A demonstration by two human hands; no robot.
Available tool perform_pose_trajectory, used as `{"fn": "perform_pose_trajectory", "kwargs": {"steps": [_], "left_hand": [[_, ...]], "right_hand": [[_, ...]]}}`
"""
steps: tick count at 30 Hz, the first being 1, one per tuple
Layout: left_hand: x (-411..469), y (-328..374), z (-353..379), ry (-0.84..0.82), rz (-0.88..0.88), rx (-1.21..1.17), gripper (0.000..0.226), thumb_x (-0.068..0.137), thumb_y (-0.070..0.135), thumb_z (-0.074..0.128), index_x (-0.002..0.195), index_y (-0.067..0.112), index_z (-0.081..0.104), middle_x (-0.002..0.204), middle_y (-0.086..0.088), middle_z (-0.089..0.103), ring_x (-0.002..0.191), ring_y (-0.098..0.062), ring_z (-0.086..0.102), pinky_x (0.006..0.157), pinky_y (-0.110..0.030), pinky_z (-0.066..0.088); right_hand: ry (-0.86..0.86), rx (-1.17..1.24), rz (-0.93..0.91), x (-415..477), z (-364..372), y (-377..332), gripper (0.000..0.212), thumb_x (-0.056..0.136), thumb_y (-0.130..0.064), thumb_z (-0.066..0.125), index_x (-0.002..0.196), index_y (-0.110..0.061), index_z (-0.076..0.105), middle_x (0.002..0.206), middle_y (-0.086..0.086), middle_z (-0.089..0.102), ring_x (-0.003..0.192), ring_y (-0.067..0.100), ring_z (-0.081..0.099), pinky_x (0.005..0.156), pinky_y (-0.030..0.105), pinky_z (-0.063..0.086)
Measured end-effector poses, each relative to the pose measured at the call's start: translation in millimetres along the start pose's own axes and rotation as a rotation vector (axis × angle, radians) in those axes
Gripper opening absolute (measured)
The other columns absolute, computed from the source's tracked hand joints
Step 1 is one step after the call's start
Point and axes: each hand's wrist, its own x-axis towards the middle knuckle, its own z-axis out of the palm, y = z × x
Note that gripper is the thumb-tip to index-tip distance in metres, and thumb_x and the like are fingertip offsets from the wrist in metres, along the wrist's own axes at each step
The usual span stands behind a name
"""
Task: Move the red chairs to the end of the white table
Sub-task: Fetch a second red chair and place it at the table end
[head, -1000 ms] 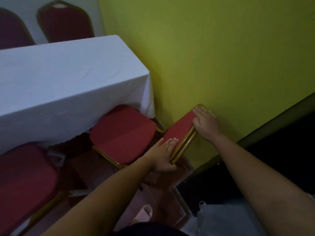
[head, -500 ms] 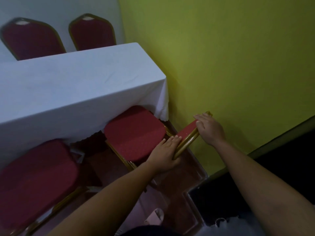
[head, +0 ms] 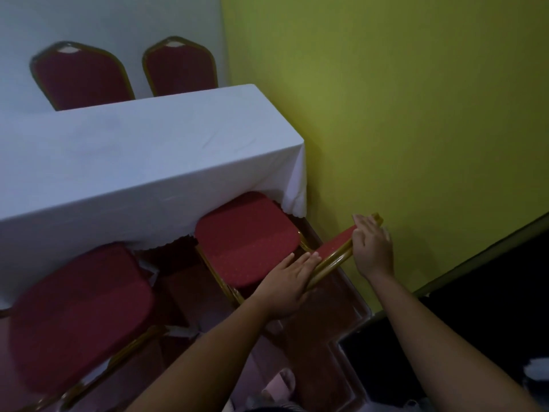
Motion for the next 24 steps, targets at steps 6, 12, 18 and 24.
{"fn": "perform_pose_trajectory", "kwargs": {"steps": [6,12,18,24], "left_hand": [[-41,-26,-14,0.009,0.010,0.081,0.064,0.099,0.043,0.038,0.152,0.014,0.015,0.161,-0.006,0.004,0.148,-0.016,0.004,0.117,-0.032,-0.006],[-102,-73,-35,0.064,-0.112,0.128,0.067,0.094,0.051,0.029,0.150,0.015,0.024,0.159,-0.008,0.011,0.146,-0.015,0.006,0.118,-0.034,-0.002],[-139,-94,-43,0.214,-0.261,0.099,0.052,0.087,0.045,0.048,0.129,0.014,0.056,0.144,-0.012,0.047,0.133,-0.027,0.045,0.109,-0.044,0.035],[-105,-66,-37,0.337,-0.255,0.046,0.047,0.086,0.050,0.053,0.119,0.018,0.062,0.131,-0.004,0.061,0.124,-0.018,0.055,0.103,-0.036,0.045]], "right_hand": [[0.087,0.012,-0.098,-23,20,-25,0.061,0.085,-0.032,0.021,0.119,-0.010,0.068,0.129,0.008,0.063,0.132,0.028,0.046,0.112,0.043,0.025],[0.082,0.065,-0.220,-45,51,-81,0.053,0.088,-0.026,0.027,0.105,-0.007,0.074,0.115,0.008,0.070,0.123,0.029,0.055,0.106,0.046,0.036],[0.092,0.118,-0.287,-59,71,-124,0.047,0.088,-0.025,0.031,0.092,-0.009,0.076,0.099,0.005,0.075,0.098,0.021,0.068,0.100,0.044,0.041],[0.049,0.108,-0.405,-54,61,-110,0.046,0.094,-0.024,0.032,0.086,-0.010,0.075,0.088,0.001,0.075,0.082,0.017,0.067,0.082,0.032,0.043]]}}
